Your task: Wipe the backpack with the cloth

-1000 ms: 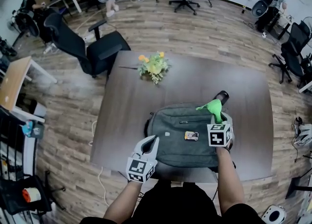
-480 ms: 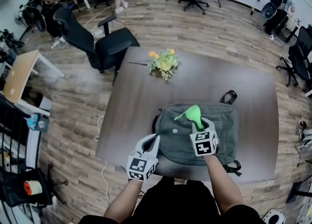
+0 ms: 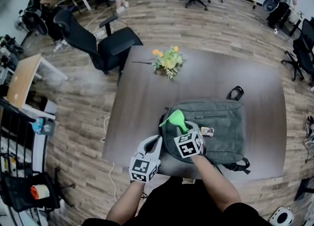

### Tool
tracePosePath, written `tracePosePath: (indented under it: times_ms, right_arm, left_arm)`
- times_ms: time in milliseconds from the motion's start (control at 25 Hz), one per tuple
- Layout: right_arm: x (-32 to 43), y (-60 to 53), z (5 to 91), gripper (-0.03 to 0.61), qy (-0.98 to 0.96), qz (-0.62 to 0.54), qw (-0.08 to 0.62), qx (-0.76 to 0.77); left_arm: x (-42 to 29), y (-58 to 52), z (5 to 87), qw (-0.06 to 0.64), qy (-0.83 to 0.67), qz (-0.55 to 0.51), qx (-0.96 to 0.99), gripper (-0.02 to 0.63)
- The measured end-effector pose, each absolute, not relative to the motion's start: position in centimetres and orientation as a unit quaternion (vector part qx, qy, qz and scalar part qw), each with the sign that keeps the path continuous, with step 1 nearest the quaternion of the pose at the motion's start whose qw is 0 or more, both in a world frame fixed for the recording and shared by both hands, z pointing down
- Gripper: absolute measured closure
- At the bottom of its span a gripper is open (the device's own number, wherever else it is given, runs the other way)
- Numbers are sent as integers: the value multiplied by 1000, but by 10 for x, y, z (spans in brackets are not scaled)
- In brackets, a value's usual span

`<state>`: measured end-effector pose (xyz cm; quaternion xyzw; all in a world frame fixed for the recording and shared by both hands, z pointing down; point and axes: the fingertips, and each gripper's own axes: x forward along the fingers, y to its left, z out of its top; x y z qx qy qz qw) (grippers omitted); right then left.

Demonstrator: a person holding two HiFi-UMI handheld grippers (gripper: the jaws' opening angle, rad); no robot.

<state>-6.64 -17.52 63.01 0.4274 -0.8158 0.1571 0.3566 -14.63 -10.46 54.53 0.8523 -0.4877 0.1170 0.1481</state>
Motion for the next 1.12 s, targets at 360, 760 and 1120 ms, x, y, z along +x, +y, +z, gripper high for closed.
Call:
tracePosePath:
  times_ms: [360,760,1120]
  right_arm:
    - [-85,-180,653,459,-808,149,391,414]
    - [-42,-191,648,459,-786,153,394,451]
    - [10,-200,647,459,-756,163,392,498]
  left_arm:
    - [-161,-101,554,157,-498,120,845,595]
    - [-158,-105,559,163,-491,121,847,595]
    - [-138,-113,554,157,-470,119,861,595]
